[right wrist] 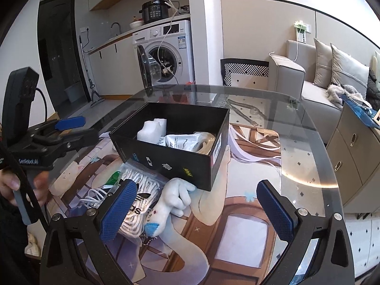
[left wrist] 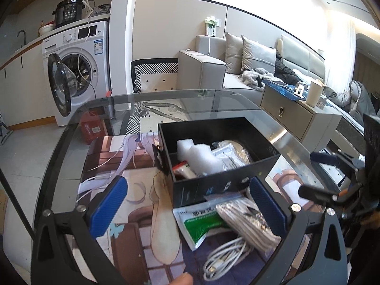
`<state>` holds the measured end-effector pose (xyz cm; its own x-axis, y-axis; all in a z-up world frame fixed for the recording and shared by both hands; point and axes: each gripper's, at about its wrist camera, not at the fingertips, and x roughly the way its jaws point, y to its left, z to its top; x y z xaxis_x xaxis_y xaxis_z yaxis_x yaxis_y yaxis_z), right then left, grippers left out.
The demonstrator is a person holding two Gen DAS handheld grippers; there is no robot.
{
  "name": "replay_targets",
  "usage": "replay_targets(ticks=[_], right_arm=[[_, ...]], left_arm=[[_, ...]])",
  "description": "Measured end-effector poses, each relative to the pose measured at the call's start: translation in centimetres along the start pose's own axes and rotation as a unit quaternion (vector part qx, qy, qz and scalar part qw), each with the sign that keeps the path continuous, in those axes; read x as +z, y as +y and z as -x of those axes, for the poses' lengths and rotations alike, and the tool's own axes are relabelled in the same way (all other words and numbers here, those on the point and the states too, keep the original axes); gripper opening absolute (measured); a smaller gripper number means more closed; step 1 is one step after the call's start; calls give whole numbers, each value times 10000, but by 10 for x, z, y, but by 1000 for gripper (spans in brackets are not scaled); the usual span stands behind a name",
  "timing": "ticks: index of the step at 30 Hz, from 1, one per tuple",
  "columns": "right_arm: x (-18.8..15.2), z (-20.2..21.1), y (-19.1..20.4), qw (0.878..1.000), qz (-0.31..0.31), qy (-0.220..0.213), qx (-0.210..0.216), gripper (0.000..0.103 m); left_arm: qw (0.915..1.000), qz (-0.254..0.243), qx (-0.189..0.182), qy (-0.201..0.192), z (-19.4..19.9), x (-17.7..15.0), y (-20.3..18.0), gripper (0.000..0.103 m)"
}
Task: Organize soft objects
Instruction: 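Withdraw both tools, moving the right tool toward the white plush toy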
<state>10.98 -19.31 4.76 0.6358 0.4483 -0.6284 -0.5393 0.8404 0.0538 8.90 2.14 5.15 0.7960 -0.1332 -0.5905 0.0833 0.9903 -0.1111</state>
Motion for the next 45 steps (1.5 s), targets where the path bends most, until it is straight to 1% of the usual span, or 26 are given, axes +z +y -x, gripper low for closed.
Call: replay_targets(ticks=[5,10,18,25,30,36,41,45], right_arm=[[2,0,3,10000,-9,-7,35,102],[1,-2,5,10000,46,39,74,102],[-3,-11,5,9997,-16,222,130,102],[-3,-14,10,9995,50,238,187,102],[-7,-23,7,9992,-17,381,83,102],[-12,-37,-7,9977,-317,591,-136,102],[-17,-49,-14,9960,-496,719,-158,102],[-19,-59,-12,9951,-540,821,-143,102]], left_arm=[[9998,174,-19,-6,9,-5,5,103],[9999,112,22,19,14,-11,5,103],[9997,173,58,130,12,-24,6,103],[9998,109,2,177,9,-28,-1,103],[9996,87,-10,275,5,-33,-4,103],[9993,-13,72,371,0,-40,-6,103],[9992,15,95,396,-4,-41,-3,103],[9991,43,60,420,-6,-43,-2,103]])
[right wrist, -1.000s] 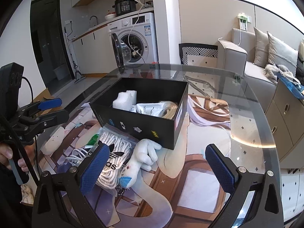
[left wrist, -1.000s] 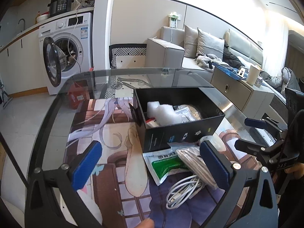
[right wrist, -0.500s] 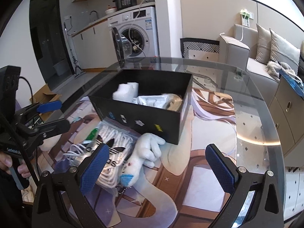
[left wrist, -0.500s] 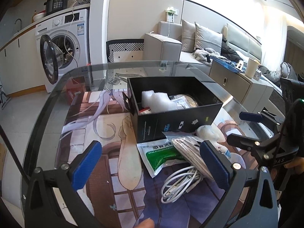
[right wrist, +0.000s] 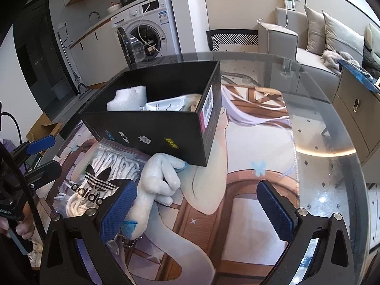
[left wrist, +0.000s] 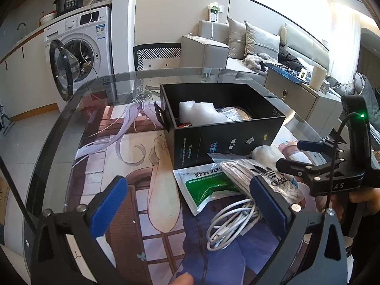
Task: Organize soft objects
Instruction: 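Withdraw both tools, moving the right tool toward the white plush toy, then close the right tool on the white plush toy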
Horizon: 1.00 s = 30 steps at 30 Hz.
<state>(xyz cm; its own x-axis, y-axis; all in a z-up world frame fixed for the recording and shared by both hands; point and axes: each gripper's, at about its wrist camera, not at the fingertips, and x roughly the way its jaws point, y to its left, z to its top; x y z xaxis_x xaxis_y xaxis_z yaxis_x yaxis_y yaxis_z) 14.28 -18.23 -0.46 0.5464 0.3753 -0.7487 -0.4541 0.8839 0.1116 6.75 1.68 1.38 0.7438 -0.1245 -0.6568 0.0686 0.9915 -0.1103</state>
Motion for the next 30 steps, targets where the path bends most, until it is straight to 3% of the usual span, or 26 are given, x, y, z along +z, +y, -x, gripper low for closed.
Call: replay_targets(ticks=[25,28,30], right_arm=[[-2,-22,9,9996,136,205,153,102],[-2,-21,13,9994,226,177,211,93],[-2,-21,16,9990,310,160,290,77]], left_arm=[[9999,136,19,105,-7,-4,8,103],[9998,170,20,100,-7,-4,9,103],[9998,196,15,91,-6,-4,10,103]])
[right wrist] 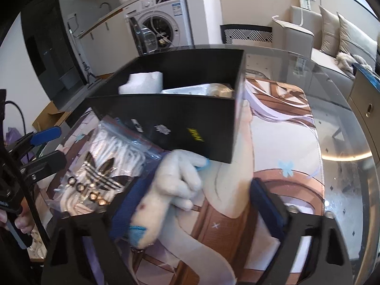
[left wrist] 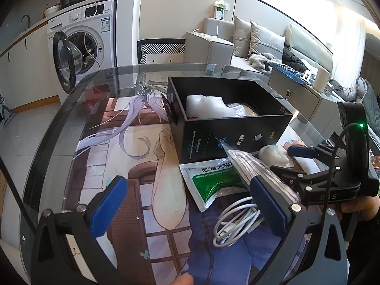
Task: Organize soft objects
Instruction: 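Close the right tool on the white plush toy, then lift the plush toy with right tool while left tool grasps the Adidas rope bag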
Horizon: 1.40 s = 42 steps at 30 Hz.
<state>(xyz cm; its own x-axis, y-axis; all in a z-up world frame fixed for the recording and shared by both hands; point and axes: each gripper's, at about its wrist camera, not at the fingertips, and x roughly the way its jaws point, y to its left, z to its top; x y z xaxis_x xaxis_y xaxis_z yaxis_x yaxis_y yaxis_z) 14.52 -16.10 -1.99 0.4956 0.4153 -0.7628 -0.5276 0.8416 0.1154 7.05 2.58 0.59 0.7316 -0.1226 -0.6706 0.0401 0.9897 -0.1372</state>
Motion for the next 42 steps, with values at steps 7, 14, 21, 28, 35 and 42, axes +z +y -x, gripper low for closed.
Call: replay_targets(ticks=[7,14,21,28,35,42], right_arm=[[-3,5,6,9989,120,16,462,44],[-6,22,6,9986,181,-180,467,32],[-1,50,2,9976,195,-490,455,32],[5,72,0,9964,171,-748,374,32],[7,89,-11,9951,61,-938,310,32],[9,100,-19,9938,-65,-1081,265,32]], left_arm=[[10000,-18,-16,11,1,-1,0,103],[10000,-18,-28,8,1,-1,-2,103],[10000,-30,-88,0,3,2,-8,103],[9998,-111,-141,32,3,8,-22,103],[9995,-280,-94,106,-3,13,-43,103],[9987,-483,-35,130,-10,19,-65,103]])
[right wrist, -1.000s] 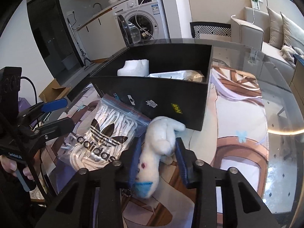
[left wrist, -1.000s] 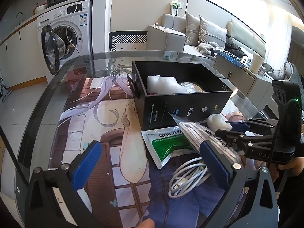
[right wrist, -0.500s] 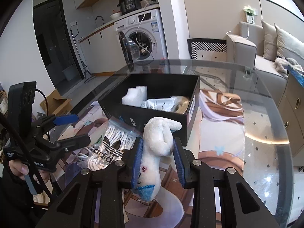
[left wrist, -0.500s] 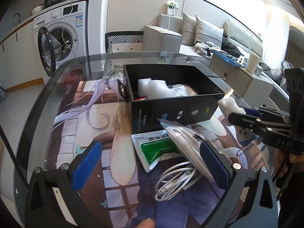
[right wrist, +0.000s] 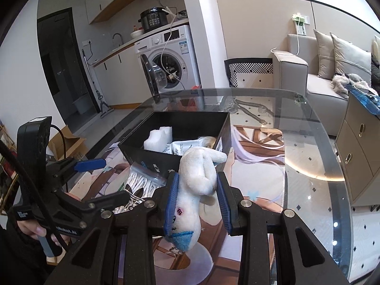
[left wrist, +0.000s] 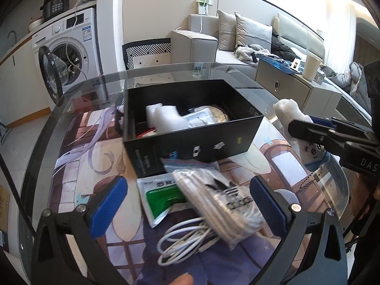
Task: Organize soft objects
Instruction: 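Lift the plush toy with right tool while left tool grasps the Adidas rope bag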
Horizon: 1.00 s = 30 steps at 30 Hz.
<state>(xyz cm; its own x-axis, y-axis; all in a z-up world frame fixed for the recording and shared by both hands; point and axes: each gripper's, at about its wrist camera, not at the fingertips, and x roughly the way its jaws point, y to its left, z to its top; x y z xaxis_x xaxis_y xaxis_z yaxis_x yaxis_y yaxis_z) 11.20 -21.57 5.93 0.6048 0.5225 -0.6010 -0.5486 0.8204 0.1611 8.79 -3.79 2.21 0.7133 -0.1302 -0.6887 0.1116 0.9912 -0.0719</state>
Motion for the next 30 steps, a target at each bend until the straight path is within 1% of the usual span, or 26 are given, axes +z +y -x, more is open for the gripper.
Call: replay_targets(ticks=[7,11,15,21,23,25,27,28,30], right_arm=[[0,2,-1,10000,-24,-10,-28,32],[0,0,-2,10000,-42,23,-16,32],[-1,-1,-4,10000,-71,48,-23,32],[-2,-5,-6,9999,-78,100,-15,32],[-2,-6,-6,9999,-78,117,-15,32],[-2,-6,-5,9999,-71,124,-17,32],[-2,-7,-6,9999,-74,129,-9,32],[-2,-7,-6,9999,-79,132,-8,32],[-2,-7,-7,9999,-82,139,-6,32]], left_arm=[[9998,-158,14,91,-12,9,-19,103],[9988,-347,137,305,-26,8,-26,103],[9982,-311,127,506,-34,3,-24,103],[9967,-400,131,701,-41,-4,-30,103],[9963,-359,167,768,-45,-4,-29,103],[9964,-333,144,768,-45,-6,-29,101],[9964,-354,40,765,-45,-7,-30,91],[9964,-362,22,769,-44,-9,-29,89],[9964,-375,-37,761,-43,-11,-30,80]])
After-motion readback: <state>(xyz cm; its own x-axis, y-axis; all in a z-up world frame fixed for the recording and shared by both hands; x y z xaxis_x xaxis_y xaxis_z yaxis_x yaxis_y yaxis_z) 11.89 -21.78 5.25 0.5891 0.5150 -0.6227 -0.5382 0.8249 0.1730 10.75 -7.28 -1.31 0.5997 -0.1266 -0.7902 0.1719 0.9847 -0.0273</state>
